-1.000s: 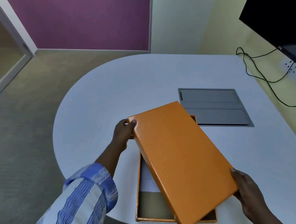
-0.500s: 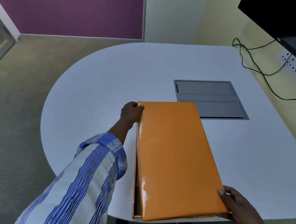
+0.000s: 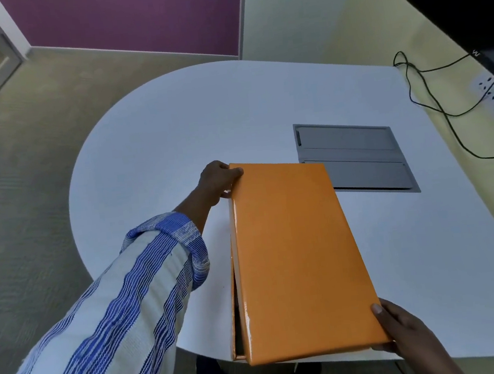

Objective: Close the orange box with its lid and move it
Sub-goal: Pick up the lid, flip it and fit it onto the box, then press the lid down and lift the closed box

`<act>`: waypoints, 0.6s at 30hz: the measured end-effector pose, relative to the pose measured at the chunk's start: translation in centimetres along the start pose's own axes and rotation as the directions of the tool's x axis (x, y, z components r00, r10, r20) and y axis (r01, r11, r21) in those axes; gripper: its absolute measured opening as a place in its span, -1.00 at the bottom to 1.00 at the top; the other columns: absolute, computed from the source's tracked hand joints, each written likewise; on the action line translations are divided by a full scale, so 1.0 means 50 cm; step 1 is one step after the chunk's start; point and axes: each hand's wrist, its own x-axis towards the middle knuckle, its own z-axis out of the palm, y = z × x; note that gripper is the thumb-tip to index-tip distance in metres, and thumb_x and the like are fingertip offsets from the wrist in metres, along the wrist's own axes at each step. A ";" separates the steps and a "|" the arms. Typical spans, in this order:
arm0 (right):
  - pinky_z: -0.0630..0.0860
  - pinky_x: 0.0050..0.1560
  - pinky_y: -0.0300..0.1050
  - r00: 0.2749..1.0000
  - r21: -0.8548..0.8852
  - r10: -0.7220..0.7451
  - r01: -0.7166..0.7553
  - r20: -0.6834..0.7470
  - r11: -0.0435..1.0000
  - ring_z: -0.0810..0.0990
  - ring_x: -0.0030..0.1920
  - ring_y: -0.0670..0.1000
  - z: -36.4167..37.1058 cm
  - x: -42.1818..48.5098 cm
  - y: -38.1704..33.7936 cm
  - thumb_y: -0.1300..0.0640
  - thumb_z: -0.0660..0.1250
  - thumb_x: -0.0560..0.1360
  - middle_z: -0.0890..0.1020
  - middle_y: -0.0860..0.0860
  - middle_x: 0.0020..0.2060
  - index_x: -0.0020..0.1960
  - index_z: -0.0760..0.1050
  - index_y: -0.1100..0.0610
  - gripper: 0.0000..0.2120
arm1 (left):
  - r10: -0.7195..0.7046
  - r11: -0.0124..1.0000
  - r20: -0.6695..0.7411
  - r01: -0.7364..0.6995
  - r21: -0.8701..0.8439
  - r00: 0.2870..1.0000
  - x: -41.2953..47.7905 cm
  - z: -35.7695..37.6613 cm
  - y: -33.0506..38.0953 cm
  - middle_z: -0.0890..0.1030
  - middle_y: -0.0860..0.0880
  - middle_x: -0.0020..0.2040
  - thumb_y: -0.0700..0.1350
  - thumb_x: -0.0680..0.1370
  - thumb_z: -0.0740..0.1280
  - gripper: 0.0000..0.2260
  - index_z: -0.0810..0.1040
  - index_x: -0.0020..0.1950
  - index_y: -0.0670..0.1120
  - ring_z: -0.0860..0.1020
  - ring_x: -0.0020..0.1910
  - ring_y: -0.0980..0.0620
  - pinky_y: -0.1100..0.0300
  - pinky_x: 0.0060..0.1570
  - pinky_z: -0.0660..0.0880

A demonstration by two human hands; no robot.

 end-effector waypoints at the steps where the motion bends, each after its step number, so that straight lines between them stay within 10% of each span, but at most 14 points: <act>1: 0.67 -0.14 0.03 1.000 0.006 -0.006 0.007 -0.013 1.000 0.67 0.02 0.15 -0.002 0.001 -0.004 -0.11 0.30 0.57 0.64 0.02 0.09 0.36 0.48 0.01 -0.59 | -0.001 1.000 -0.013 0.001 0.001 1.000 0.000 0.000 -0.002 0.54 -0.15 0.15 -0.02 0.55 0.45 -0.64 0.46 0.24 -0.16 0.56 0.11 -0.14 0.10 -0.22 0.56; 12: 0.65 0.02 0.12 0.998 -0.013 -0.026 0.026 0.050 1.000 0.62 0.11 0.11 -0.016 0.007 -0.030 -0.08 0.25 0.61 0.60 0.01 0.15 0.40 0.44 0.01 -0.60 | -0.020 0.994 -0.173 0.038 0.098 0.985 -0.033 0.022 -0.008 0.48 -0.23 0.40 0.11 0.54 0.45 -0.34 0.33 0.49 -0.21 0.54 0.29 -0.23 -0.15 0.21 0.60; 18: 0.63 -0.06 0.02 0.995 -0.010 0.005 -0.004 0.096 1.000 0.63 0.08 0.10 -0.017 0.005 -0.043 -0.08 0.25 0.60 0.60 -0.03 0.10 0.34 0.42 -0.01 -0.66 | -0.102 0.974 -0.119 0.123 0.190 0.988 -0.226 0.014 -0.090 0.52 -0.20 0.32 0.30 0.49 0.40 -0.20 0.30 0.49 -0.23 0.58 0.05 -0.10 0.11 -0.32 0.59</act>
